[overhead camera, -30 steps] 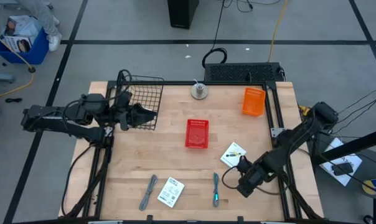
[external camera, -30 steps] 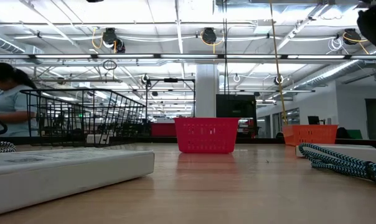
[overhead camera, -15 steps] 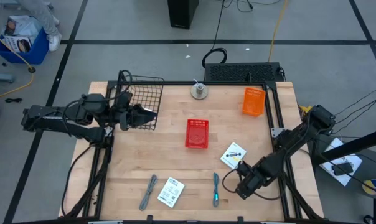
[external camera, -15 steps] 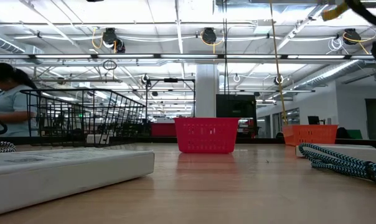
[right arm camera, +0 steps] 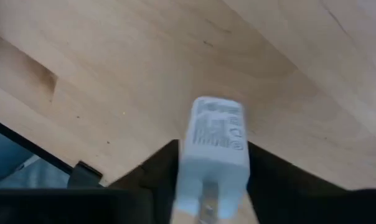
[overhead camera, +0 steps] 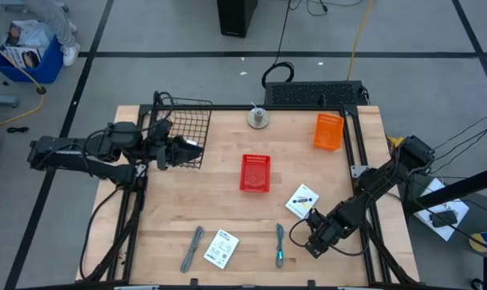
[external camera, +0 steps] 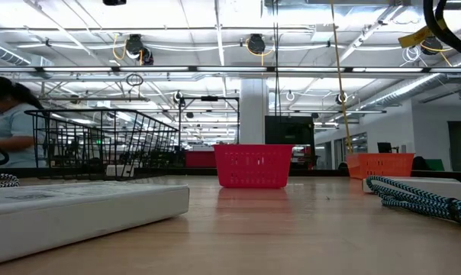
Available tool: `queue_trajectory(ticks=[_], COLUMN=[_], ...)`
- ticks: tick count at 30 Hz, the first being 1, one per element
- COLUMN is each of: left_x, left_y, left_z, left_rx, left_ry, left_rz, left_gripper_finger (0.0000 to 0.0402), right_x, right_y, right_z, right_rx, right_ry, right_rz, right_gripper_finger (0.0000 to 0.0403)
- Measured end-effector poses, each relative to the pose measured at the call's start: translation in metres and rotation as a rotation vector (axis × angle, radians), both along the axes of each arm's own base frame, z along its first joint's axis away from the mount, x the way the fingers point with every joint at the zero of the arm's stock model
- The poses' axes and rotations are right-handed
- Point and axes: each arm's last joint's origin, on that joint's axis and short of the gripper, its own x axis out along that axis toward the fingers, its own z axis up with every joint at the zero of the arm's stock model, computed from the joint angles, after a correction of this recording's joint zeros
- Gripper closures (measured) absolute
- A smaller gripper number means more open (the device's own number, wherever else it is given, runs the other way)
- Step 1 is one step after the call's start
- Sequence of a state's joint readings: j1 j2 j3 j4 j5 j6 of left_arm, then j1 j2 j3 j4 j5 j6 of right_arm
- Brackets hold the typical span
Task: Pick and place items into bin
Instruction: Put the white charger adapter into the red bin
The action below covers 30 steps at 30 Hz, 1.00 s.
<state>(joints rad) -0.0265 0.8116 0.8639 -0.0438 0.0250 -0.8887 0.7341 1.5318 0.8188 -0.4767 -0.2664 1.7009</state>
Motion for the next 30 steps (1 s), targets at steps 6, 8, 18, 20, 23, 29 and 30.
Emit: queue_trajectory(ticks=[6,8,18,20,23,29,30], left_x=[0.000,0.000,0.000,0.000,0.000,0.000,0.000], left_y=[0.001,0.001,0.001,0.001,0.001,0.001,0.001], left_z=[-0.001,-0.001,-0.001,-0.001,-0.001,-0.001,-0.001], left_rx=[-0.004,-0.005,-0.015,-0.015,-0.032,-0.037,-0.037], left_ry=[0.008,0.008,0.007,0.007,0.008,0.008,0.008], left_rz=[0.005,0.005,0.005,0.005,0.005,0.005,0.005], left_gripper_finger=[0.0163,0.0163,0.0163,0.0163,0.0163,0.0163,0.0163], right_x=[0.005,0.010,0.037,0.043,0.049,0.064,0.066], right_y=[-0.002,-0.004,-0.048,-0.063,-0.083,-0.115,-0.120], right_z=[0.002,0.005,0.050,0.062,0.078,0.097,0.099], right_rx=[0.038,0.067,0.062,0.038,-0.005,-0.080,-0.092], right_ry=[-0.021,-0.057,-0.416,-0.499,-0.599,-0.709,-0.728], right_rz=[0.016,0.000,-0.132,-0.162,-0.191,-0.209,-0.212], right_gripper_finger=[0.0290,0.0290,0.0290,0.0290,0.0290,0.0290,0.0290])
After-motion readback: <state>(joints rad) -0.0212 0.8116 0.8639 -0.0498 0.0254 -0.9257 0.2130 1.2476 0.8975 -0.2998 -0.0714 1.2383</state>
